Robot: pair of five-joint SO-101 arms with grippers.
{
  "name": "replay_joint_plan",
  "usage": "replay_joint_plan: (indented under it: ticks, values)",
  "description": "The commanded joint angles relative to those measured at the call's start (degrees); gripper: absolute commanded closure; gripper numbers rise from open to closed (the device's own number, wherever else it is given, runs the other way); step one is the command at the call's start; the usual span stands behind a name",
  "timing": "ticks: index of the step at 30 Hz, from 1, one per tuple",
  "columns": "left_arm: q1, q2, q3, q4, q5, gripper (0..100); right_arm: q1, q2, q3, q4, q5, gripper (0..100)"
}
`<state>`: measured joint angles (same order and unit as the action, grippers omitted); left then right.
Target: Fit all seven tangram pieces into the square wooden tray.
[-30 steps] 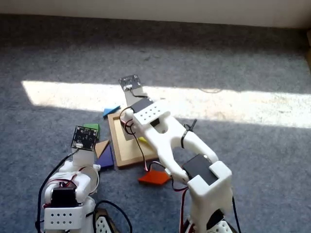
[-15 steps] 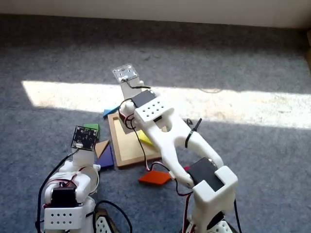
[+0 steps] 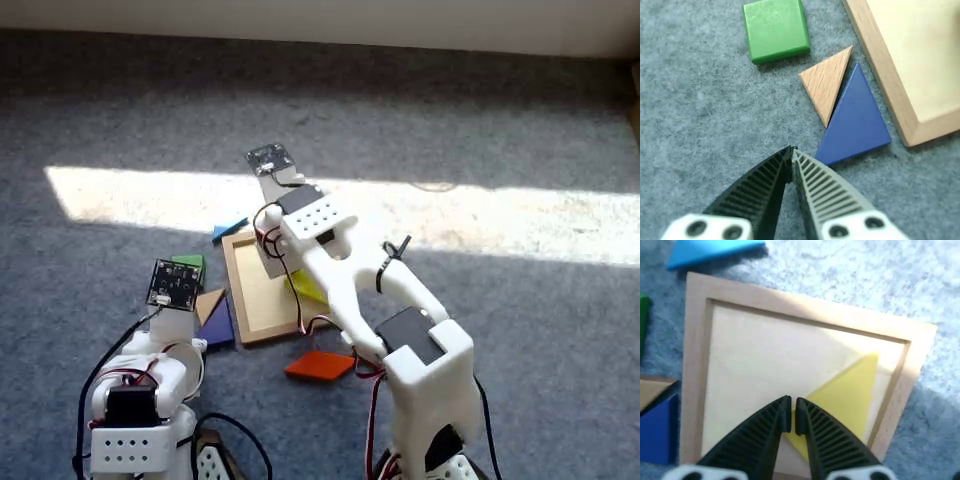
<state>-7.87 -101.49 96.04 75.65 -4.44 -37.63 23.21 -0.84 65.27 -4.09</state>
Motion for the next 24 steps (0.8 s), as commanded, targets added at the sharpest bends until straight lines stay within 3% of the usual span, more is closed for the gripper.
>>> replay_joint_plan:
  ticks: [1, 6, 20, 24]
  values:
    - [-0.5, -2.8, 1.1, 0.4, -0.2, 99, 3.5, -0.4, -1.8, -0.1, 0.5, 95.8]
    - [-0.5, -2.8, 1.1, 0.4, -0.2, 99, 3.6, -0.5, -3.6, -2.5, 0.5, 95.8]
    - [-0.5, -2.8, 1.1, 0.4, -0.2, 99, 3.6, -1.0, -18.0, 16.9, 0.5, 96.2]
    - [-0.5, -2.8, 1.1, 0.4, -0.2, 99, 3.8, -10.0, -17.3, 19.5, 0.5, 98.4]
